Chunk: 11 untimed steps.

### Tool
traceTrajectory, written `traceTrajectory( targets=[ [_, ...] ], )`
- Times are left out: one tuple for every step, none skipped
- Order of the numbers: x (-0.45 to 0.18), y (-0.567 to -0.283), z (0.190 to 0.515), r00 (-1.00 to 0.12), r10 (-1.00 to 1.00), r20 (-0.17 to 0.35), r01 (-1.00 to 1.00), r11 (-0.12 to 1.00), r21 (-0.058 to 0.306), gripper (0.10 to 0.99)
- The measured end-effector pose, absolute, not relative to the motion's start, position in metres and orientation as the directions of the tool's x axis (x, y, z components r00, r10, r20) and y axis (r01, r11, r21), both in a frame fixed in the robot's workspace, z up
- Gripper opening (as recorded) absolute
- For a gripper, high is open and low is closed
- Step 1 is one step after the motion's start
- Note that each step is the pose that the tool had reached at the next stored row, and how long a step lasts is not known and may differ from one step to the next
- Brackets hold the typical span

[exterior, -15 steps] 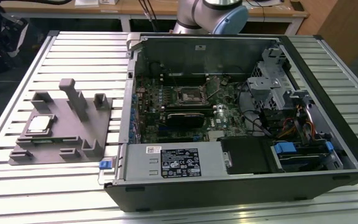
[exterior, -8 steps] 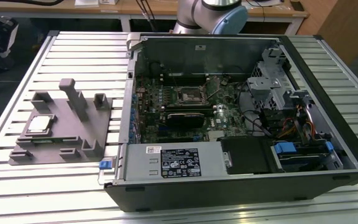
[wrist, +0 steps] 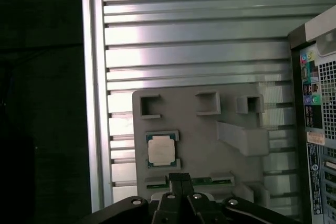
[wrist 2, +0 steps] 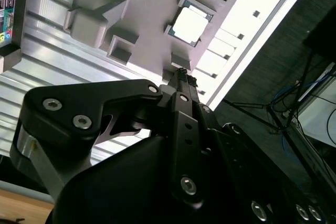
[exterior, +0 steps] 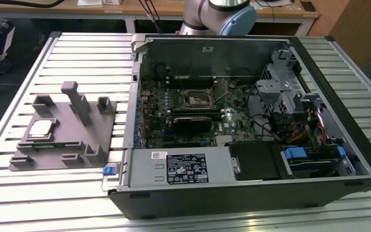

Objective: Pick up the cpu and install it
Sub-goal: 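Pick up the cpu and move it towards the insertion slot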

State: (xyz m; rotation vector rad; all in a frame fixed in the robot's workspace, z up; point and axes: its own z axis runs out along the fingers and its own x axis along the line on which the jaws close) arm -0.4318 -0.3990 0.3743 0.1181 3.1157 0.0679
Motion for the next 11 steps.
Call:
traceTrajectory(
  targets=[
    [-0.4322, -0.399, 0.3737, -0.997, 0.076, -0.021, 0.075, 0.996, 0.044, 0.106],
    [-0.4325, -0.3989, 0.373, -0.997, 0.076, -0.02, 0.075, 0.996, 0.044, 0.106],
    [-0.4326, -0.399, 0.3722, -0.997, 0.076, -0.02, 0.075, 0.996, 0.044, 0.106],
    [-0.4327, -0.3991, 0.3715, -0.997, 0.076, -0.02, 0.075, 0.996, 0.044, 0.106],
    [-0.4328, -0.3991, 0.3709, -0.997, 0.076, -0.02, 0.075, 0.996, 0.044, 0.106],
    [-0.4328, -0.3992, 0.3702, -0.997, 0.076, -0.02, 0.075, 0.996, 0.044, 0.106],
    [-0.4328, -0.3994, 0.3693, -0.997, 0.076, -0.02, 0.075, 0.996, 0.044, 0.106],
    [-0.4328, -0.3997, 0.3683, -0.997, 0.076, -0.02, 0.075, 0.996, 0.044, 0.106],
    [-0.433, -0.3998, 0.3672, -0.997, 0.076, -0.02, 0.075, 0.996, 0.044, 0.106],
    [-0.4333, -0.4, 0.3661, -0.997, 0.076, -0.02, 0.075, 0.996, 0.044, 0.106],
    [-0.4337, -0.4001, 0.3652, -0.997, 0.076, -0.02, 0.075, 0.996, 0.044, 0.106]
  ],
)
